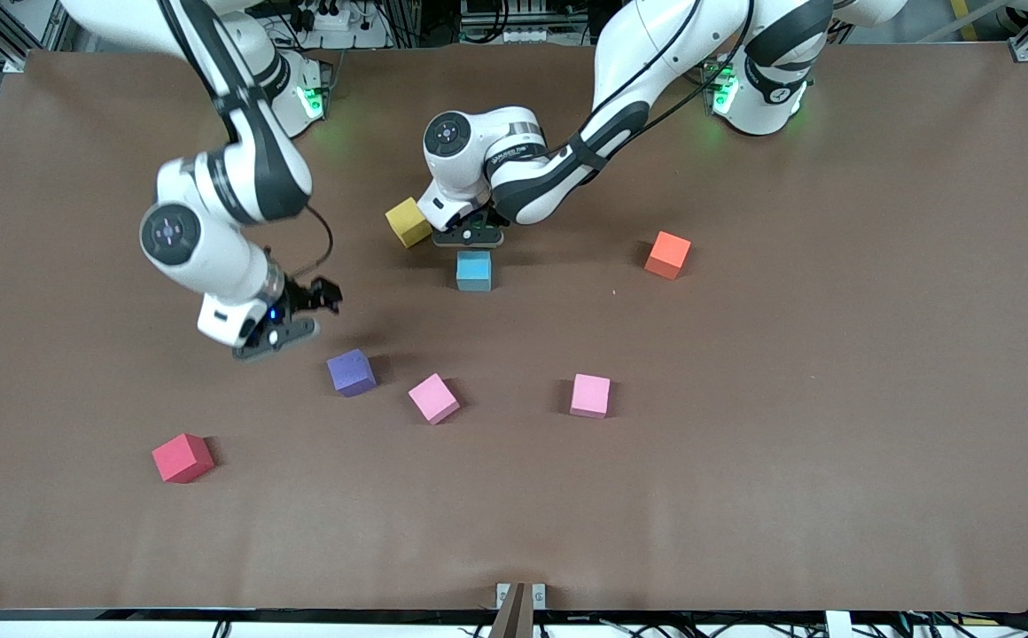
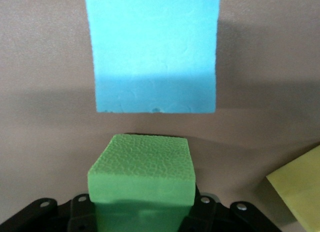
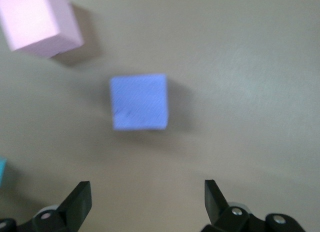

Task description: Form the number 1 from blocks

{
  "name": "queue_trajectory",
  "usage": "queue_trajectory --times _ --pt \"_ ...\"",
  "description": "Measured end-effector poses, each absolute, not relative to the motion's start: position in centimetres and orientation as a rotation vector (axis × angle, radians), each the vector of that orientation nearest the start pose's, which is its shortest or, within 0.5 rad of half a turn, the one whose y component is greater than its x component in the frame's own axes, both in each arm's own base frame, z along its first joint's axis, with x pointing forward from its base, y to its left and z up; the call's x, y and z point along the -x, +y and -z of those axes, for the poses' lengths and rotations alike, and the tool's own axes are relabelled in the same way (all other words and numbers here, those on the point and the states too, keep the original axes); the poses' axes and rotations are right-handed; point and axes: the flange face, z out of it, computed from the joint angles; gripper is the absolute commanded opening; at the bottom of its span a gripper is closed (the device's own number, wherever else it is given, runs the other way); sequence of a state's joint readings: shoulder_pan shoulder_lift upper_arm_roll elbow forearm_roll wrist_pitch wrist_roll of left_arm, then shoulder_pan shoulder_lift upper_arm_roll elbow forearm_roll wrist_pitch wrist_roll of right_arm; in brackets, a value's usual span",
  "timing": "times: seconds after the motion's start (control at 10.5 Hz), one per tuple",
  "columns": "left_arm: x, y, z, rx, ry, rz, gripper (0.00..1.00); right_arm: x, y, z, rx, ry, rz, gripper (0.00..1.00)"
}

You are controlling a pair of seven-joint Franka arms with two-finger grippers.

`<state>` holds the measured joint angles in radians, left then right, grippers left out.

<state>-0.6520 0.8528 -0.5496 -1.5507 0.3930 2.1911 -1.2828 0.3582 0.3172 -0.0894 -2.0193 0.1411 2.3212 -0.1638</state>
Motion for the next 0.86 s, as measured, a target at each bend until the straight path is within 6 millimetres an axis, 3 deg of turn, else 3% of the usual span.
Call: queue_trajectory --times 0.19,0.29,0.48,0.86 --pt "-31.7 -62.0 -19.0 3.109 0.025 -0.187 0.0 -59.6 15.8 -25.8 3.047 -0.496 0.011 1.0" --pt "-31.9 -61.9 -18.8 3.108 0.019 -0.185 0.0 -60.4 15.9 -25.3 3.051 -0.492 0.02 1.0" --pt "-32.3 -61.8 -18.4 3.1 0.008 -0.175 0.0 -61.3 16.6 -25.5 3.036 -0.449 0.041 1.0" --pt "-32.8 -62.0 -18.3 3.104 -0.011 -0.173 0.0 -61.9 19.3 -25.6 2.948 0.011 0.042 1.0"
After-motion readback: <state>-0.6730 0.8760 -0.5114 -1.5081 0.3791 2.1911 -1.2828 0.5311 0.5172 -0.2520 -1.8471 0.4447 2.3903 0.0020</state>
